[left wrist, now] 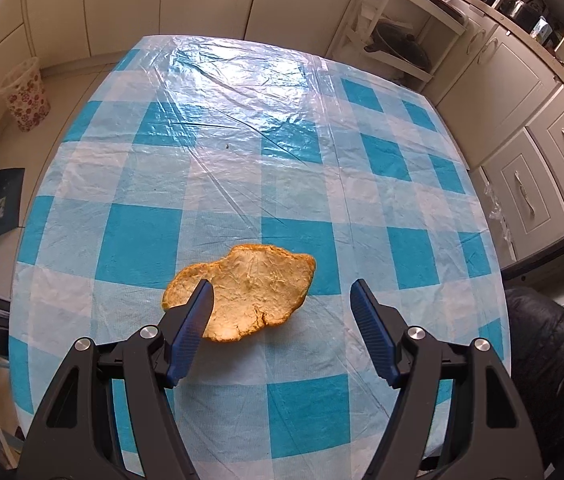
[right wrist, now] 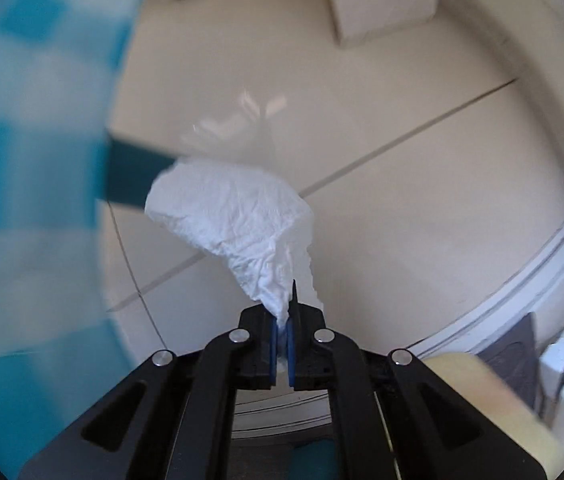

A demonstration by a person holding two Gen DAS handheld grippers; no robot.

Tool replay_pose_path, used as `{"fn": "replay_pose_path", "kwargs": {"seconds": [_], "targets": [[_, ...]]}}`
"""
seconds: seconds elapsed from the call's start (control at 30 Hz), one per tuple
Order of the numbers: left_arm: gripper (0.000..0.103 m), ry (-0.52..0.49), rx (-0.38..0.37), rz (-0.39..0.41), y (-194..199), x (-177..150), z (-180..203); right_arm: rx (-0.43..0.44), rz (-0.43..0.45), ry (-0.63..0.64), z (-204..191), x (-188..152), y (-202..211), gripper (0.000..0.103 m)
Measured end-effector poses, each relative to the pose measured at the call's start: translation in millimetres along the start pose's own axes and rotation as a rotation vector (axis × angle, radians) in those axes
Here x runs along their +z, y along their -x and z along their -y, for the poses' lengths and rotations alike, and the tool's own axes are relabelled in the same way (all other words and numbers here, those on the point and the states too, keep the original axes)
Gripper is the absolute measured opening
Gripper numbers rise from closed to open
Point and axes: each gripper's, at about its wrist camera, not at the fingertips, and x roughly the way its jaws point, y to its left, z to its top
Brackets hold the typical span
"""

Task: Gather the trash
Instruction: 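Grasp the white tissue on the floor with the right tool, then grasp the last orange peel with the left tool while the right tool holds the tissue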

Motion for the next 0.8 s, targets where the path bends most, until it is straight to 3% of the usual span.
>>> {"fn": "replay_pose_path", "kwargs": {"seconds": [0.17,0.23,0.33,0.43,0.57,0.7,0.8], "targets": [[0.067,-0.05,0.0,-0.002,5.3,-8.2,6.6,-0.036,0.084,0.074,-9.1,-8.6,74.6,0.004],[0.067,-0.08,0.033,-0.005,5.7,-12.4,8.7,-0.051,0.119,0.136,-1.1,-11.7,110.6,0.004],[0.068,-0.053,0.052,-0.008,7.2,-15.7,-0.6,-0.022,0.172,0.189,-0.9,-11.3,159.1,0.004],[0.068,0.004,0.06,0.008,12.6,-16.0,-16.2,0.014,0.221,0.26,-7.2,-31.8,206.0,0.004],[0.068,-0.002,0.087,-0.006,9.5,-19.6,-23.6,0.064,0.283,0.351,-15.6,-77.8,258.4,0.004],[0.068,0.101,0.022,-0.015,7.0,-18.0,-39.8,0.154,0.319,0.346,-8.9,-112.9,282.1,0.005],[0.07,0.215,-0.036,-0.012,-0.9,-12.2,-52.7,0.192,0.336,0.346,-25.0,-123.3,303.4,0.005]]}}
